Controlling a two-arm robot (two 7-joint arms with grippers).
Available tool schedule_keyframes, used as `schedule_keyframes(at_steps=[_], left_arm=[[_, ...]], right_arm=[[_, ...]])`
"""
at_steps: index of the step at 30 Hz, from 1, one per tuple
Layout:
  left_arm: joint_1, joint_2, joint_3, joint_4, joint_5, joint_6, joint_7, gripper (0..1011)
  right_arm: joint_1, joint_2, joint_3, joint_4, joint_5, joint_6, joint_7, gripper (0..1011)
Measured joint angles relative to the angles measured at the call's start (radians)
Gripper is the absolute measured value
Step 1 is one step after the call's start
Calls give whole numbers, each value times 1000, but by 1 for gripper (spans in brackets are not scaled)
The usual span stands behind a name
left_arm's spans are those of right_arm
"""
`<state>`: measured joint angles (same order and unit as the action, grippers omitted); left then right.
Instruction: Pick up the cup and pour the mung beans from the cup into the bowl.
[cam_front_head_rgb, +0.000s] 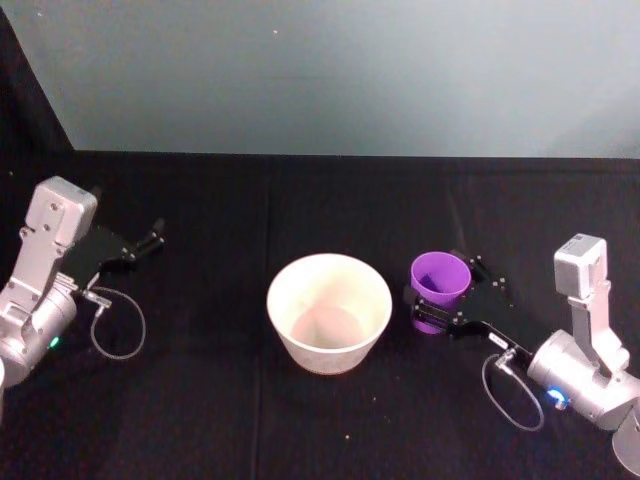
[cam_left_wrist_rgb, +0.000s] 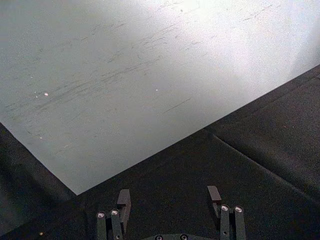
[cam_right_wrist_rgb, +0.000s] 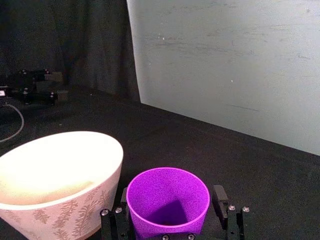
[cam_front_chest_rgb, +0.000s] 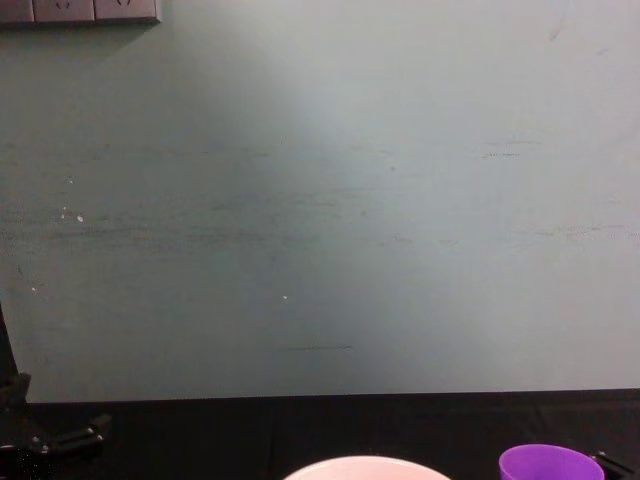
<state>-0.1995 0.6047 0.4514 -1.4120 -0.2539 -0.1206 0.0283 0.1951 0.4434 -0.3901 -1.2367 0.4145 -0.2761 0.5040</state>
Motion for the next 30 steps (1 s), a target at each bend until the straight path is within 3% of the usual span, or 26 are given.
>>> schedule_keyframes(at_steps=[16, 30], left_arm=[[0, 0, 0, 0, 0, 0, 0, 1000], [0, 0, 0, 0, 0, 0, 0, 1000]], right_arm=[[-40, 0, 41, -54, -6, 9, 22, 1003], [-46, -21, 57, -44, -26, 30, 39, 1003]])
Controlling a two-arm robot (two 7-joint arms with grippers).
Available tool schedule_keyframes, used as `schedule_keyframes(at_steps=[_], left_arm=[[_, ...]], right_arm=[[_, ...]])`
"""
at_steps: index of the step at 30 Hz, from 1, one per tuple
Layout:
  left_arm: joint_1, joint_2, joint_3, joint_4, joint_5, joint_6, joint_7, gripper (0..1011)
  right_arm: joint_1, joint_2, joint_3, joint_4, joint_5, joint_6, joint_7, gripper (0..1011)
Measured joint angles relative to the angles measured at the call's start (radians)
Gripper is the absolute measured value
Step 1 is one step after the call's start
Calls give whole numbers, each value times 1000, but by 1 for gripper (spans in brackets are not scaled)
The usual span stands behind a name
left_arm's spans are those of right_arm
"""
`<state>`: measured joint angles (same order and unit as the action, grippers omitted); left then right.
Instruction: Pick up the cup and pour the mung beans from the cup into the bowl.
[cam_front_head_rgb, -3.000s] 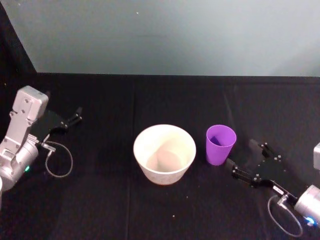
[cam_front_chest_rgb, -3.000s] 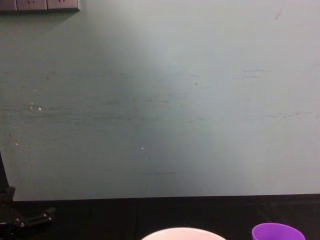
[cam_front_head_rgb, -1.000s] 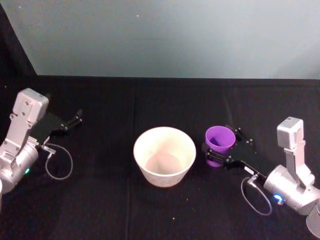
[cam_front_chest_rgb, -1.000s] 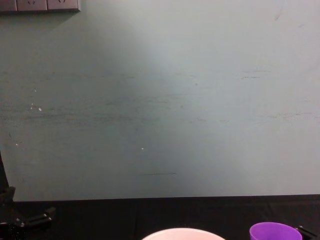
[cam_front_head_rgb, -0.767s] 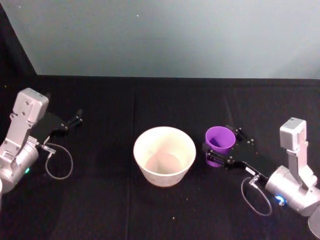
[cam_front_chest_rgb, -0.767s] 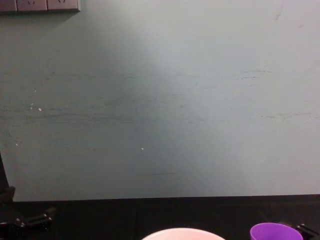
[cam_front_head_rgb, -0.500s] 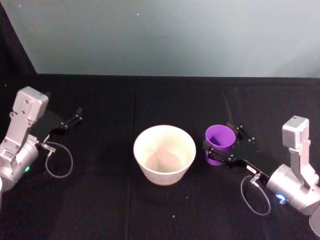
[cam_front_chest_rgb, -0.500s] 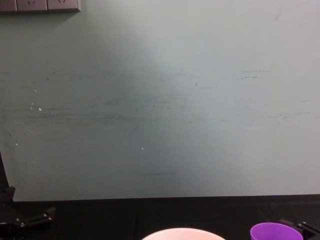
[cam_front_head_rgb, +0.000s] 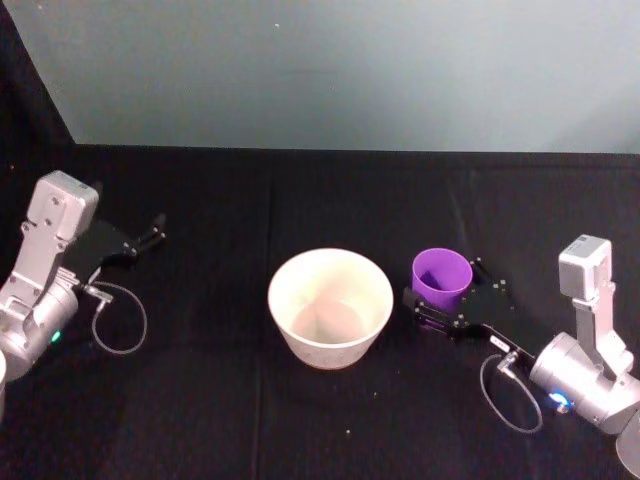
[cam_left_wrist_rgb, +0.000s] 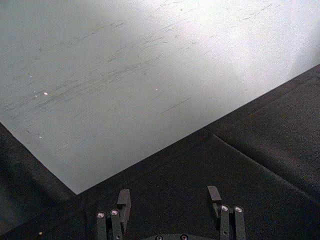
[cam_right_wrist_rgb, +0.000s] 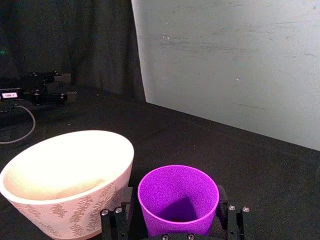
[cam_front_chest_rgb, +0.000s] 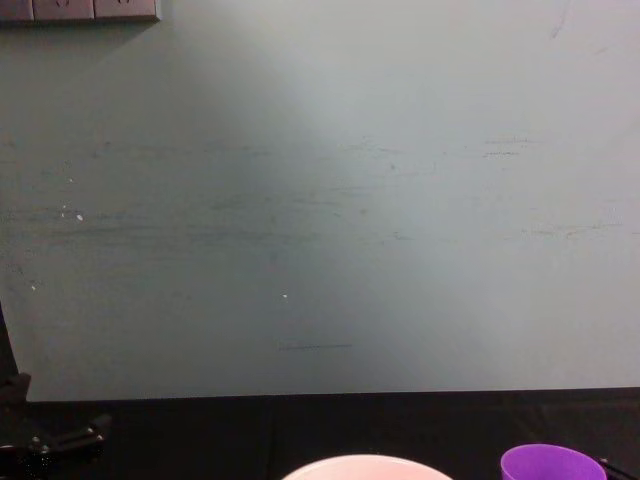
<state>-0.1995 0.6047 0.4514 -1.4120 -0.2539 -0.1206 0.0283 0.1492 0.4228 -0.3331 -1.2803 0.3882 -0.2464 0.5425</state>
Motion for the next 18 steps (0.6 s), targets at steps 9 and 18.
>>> schedule_keyframes(at_steps=[9, 18], left_arm=[[0, 0, 0, 0, 0, 0, 0, 1000], [0, 0, 0, 0, 0, 0, 0, 1000]], right_arm=[[-1, -2, 1, 3, 1, -3, 6, 1003], [0, -1, 0, 3, 1, -3, 5, 883]])
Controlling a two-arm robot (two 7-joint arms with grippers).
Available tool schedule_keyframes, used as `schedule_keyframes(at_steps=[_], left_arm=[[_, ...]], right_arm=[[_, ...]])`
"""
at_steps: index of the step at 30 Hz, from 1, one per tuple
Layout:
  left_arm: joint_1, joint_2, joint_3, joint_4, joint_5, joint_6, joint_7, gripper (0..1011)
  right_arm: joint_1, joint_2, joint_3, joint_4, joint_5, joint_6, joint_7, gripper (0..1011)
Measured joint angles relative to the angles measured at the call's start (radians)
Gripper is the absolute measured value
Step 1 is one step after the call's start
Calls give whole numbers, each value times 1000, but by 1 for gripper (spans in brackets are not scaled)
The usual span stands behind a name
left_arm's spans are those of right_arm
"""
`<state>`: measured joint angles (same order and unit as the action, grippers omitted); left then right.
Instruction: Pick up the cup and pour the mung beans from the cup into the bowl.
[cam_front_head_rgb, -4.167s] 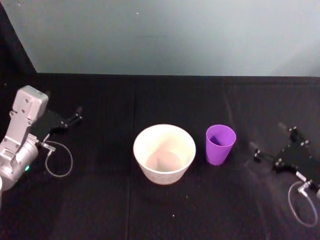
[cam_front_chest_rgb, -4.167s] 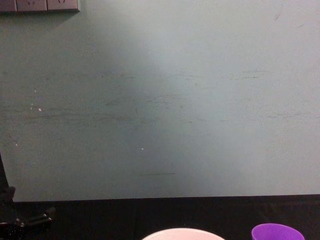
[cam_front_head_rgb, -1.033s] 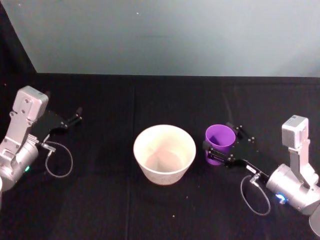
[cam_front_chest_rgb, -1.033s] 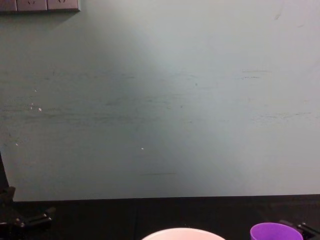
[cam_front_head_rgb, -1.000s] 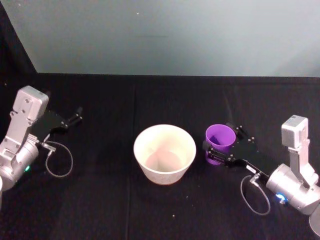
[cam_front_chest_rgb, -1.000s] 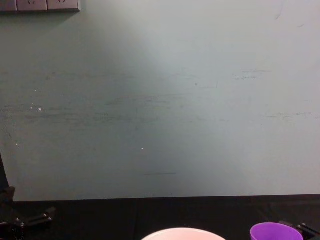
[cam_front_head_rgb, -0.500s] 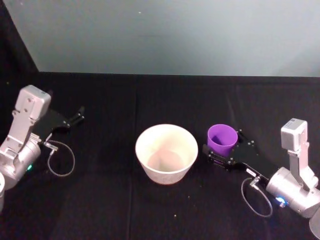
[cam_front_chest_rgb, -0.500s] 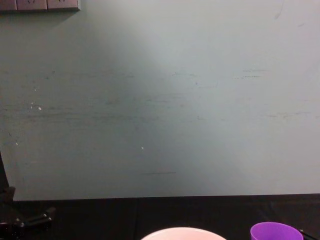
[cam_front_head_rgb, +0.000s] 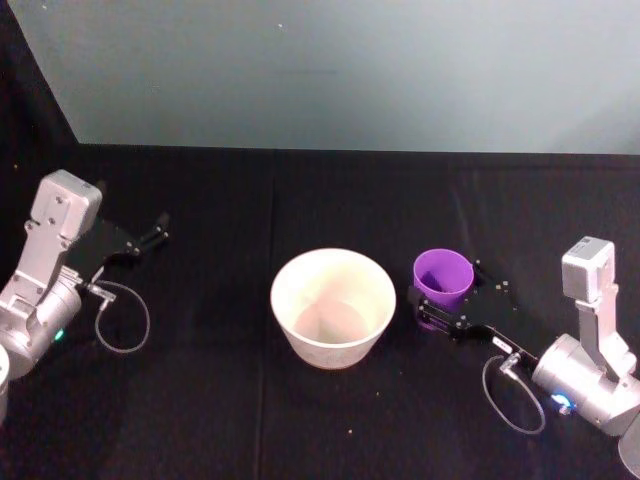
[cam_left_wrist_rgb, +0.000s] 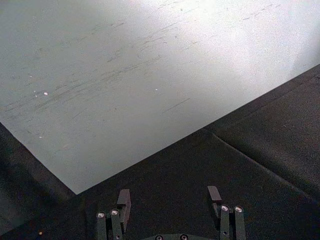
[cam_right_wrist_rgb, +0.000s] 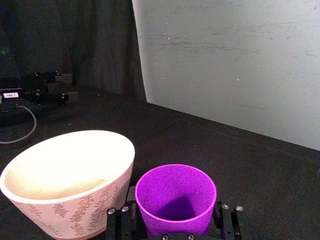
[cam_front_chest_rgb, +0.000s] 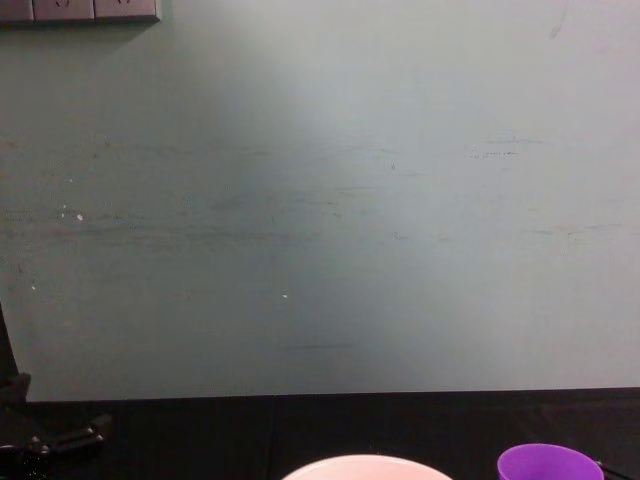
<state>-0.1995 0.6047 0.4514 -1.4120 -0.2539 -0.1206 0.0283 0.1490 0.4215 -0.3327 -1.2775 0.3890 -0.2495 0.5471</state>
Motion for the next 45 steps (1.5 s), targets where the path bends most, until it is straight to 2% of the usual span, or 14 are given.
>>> schedule_keyframes(at_steps=[3, 7, 16, 18, 24, 29, 30, 32, 33, 39, 40, 42, 43, 45], left_arm=[[0, 0, 0, 0, 0, 0, 0, 1000], [0, 0, 0, 0, 0, 0, 0, 1000], [0, 0, 0, 0, 0, 0, 0, 1000], [0, 0, 0, 0, 0, 0, 0, 1000], [0, 0, 0, 0, 0, 0, 0, 1000], [0, 0, 0, 0, 0, 0, 0, 1000], [0, 0, 0, 0, 0, 0, 0, 1000], [0, 0, 0, 0, 0, 0, 0, 1000], [0, 0, 0, 0, 0, 0, 0, 1000], [0, 0, 0, 0, 0, 0, 0, 1000], [0, 0, 0, 0, 0, 0, 0, 1000], [0, 0, 0, 0, 0, 0, 0, 1000], [0, 0, 0, 0, 0, 0, 0, 1000], [0, 0, 0, 0, 0, 0, 0, 1000]], right_arm=[[0, 0, 0, 0, 0, 0, 0, 804], [0, 0, -1, -1, 0, 0, -1, 758], [-1, 2, 0, -4, 1, 2, -2, 726], [-7, 9, 8, -23, 12, 20, 0, 726], [-46, 44, 41, -145, 37, 92, -20, 726], [-74, 89, 80, -295, 67, 205, -65, 726], [-80, 104, 92, -346, 71, 236, -83, 726], [-83, 112, 98, -370, 73, 250, -90, 726], [-87, 126, 109, -418, 76, 282, -107, 726], [-82, 176, 146, -563, 111, 406, -151, 726], [-73, 190, 154, -598, 116, 441, -168, 726], [-70, 194, 157, -608, 119, 452, -173, 726], [-60, 203, 163, -631, 127, 481, -187, 726], [-51, 209, 166, -646, 134, 501, -197, 726]])
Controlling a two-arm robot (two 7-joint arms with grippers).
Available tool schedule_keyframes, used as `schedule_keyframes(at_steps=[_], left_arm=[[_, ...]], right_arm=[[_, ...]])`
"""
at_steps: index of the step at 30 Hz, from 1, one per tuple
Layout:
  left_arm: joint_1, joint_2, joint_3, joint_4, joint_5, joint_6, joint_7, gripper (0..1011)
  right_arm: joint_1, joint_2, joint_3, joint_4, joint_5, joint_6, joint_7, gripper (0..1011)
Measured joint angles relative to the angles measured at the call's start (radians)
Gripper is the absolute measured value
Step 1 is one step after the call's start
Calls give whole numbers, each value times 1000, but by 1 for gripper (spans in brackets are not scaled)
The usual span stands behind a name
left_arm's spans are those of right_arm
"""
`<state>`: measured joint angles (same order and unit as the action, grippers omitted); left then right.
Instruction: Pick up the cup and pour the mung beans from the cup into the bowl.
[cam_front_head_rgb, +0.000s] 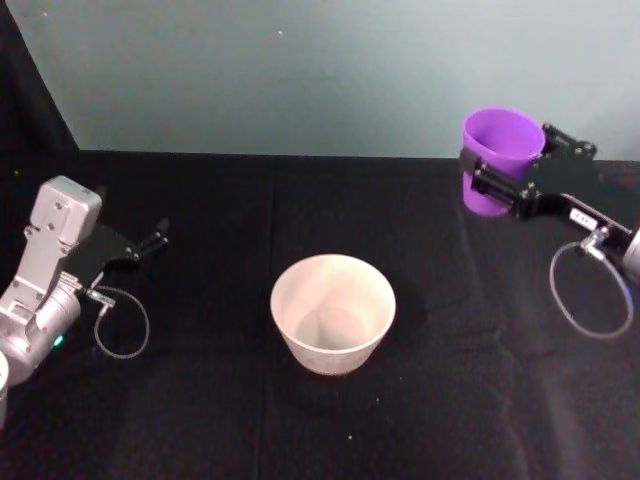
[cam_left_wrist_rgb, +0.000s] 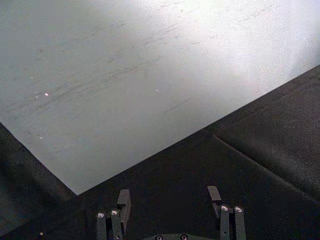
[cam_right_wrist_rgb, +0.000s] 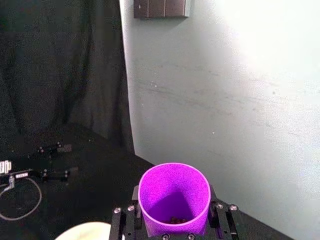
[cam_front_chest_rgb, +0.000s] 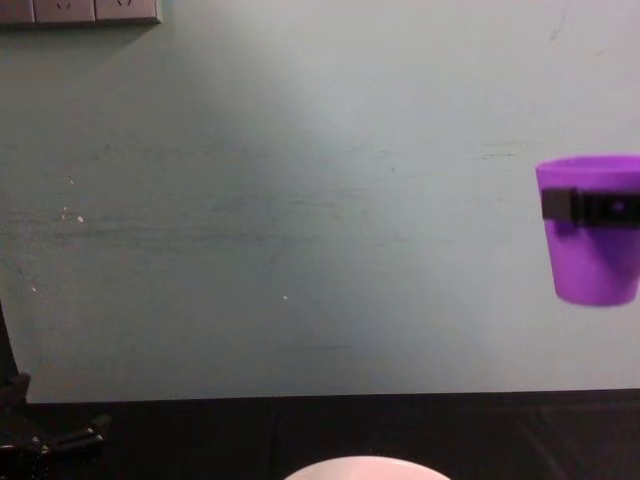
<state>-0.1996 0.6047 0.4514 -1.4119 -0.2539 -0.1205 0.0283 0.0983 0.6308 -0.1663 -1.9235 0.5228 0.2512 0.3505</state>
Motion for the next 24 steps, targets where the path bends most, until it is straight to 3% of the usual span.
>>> schedule_keyframes(at_steps=[24], left_arm=[[0, 0, 0, 0, 0, 0, 0, 1000]], right_arm=[[7, 1, -4, 3, 6, 5, -3, 726]])
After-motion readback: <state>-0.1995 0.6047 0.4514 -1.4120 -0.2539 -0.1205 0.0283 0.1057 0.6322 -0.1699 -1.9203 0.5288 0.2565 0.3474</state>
